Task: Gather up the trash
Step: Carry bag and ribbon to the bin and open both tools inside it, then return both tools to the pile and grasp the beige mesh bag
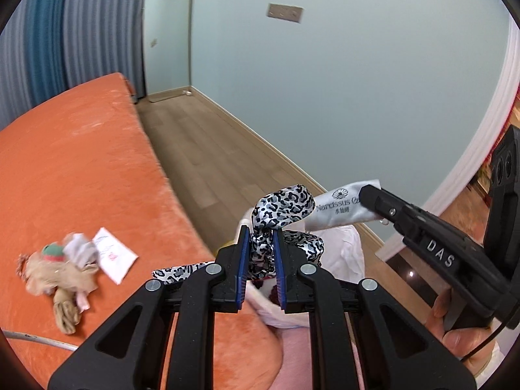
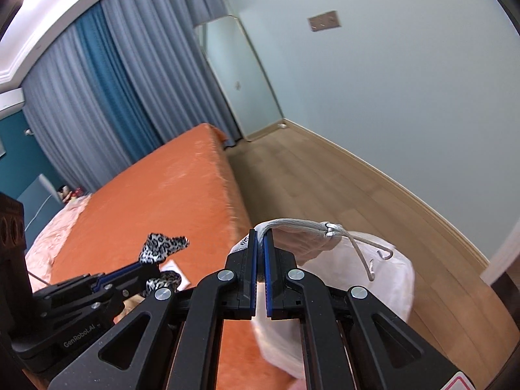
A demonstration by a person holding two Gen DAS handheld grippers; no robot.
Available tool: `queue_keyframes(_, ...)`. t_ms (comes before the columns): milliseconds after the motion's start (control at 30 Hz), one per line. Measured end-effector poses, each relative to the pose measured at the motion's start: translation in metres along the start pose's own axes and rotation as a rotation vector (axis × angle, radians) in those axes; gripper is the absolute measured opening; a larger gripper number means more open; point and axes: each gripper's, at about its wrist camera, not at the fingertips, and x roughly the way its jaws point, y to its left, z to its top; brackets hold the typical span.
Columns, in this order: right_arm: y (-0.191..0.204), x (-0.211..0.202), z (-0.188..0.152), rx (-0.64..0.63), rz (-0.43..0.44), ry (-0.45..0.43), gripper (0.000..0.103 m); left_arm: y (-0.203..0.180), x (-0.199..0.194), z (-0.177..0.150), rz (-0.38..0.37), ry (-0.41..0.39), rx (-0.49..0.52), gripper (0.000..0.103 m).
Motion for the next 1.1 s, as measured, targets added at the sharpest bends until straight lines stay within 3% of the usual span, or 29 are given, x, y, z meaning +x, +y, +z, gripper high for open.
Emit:
queue_keyframes(133, -0.015, 0.007, -0.004, 0.020, -0.030, 0.013, 0.004, -0.014, 0.021, -0.001, -0.023, 0.045, 0.033, 0.015)
queue_keyframes(267, -0.023, 0.010, -0.006, 0.026, -0.072, 0.015, 0.011, -0.020, 0.040, -0.002, -0.063, 0.079, 0.027, 0.017)
queue_keyframes(333, -0.026, 0.010, -0.009, 0.031, -0.089, 0.015, 0.018, -0.021, 0.044, -0.003, -0.063, 0.077, 0.014, 0.030)
queue_keyframes(400, -0.030, 0.006, -0.010, 0.044, -0.098, 0.001, 0.040, -0.021, 0.047, -0.004, -0.049, 0.074, 0.007, 0.048)
queue_keyframes(467, -0.030, 0.004, -0.012, 0.043, -0.102, -0.010, 0.046, -0.020, 0.047, -0.005, -0.046, 0.076, -0.003, 0.052)
queue_keyframes(767, -0.019, 0.006, -0.010, 0.012, -0.076, 0.006, 0.046, -0.001, 0.028, -0.009, 0.019, 0.056, -0.051, 0.053)
queue_keyframes(1100, 0.041, 0.019, -0.025, -0.096, 0.009, 0.070, 0.051, 0.048, 0.000, -0.028, 0.113, 0.048, -0.159, 0.053)
